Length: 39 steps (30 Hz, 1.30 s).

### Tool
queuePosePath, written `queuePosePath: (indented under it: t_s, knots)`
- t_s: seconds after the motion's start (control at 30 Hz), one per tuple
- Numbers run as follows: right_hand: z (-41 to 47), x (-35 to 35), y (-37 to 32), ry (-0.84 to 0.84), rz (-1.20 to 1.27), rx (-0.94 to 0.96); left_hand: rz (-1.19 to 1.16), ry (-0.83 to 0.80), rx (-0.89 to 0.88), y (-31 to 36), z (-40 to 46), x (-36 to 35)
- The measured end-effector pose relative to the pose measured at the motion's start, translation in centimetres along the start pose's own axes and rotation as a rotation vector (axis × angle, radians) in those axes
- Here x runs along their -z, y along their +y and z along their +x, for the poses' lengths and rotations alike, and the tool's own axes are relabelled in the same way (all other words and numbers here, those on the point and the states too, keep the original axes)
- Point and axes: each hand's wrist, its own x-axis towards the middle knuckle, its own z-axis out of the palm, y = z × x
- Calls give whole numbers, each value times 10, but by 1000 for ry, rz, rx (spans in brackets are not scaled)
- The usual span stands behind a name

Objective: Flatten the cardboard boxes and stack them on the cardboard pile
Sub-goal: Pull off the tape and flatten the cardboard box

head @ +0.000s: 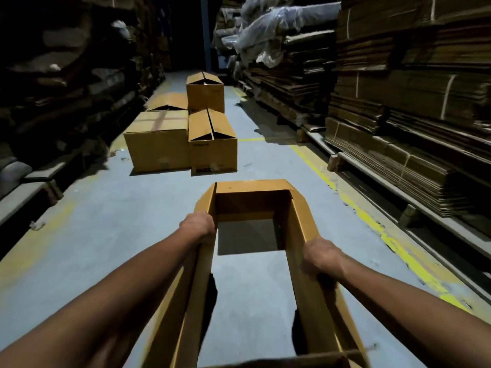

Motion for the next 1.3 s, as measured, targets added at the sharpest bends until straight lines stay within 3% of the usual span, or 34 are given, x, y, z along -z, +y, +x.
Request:
queuePosePath:
  t_s: [0.17, 0.3, 0.43, 0.67, 1.0, 1.17, 1.3]
  knots:
    - [-16, -3, -8, 160, 157, 80, 42, -84, -101, 10, -32, 9]
    - [-1, 12, -27, 166, 263, 167, 71, -139, -191, 24, -58, 7]
    - [4, 29, -51, 33, 415, 318, 85, -72, -244, 39, -85, 3]
    - [-7, 14, -48, -276, 666, 338, -85, -118, -226, 41, -87, 10]
    - [-15, 18, -54, -285, 813, 320, -32, -106, -289, 75, -95, 7]
    - [-16, 17, -57, -287, 904, 350, -186, -102, -245, 77, -95, 5]
    - [-15, 18, -48, -309, 944, 380, -475, -198, -139, 78, -101, 10]
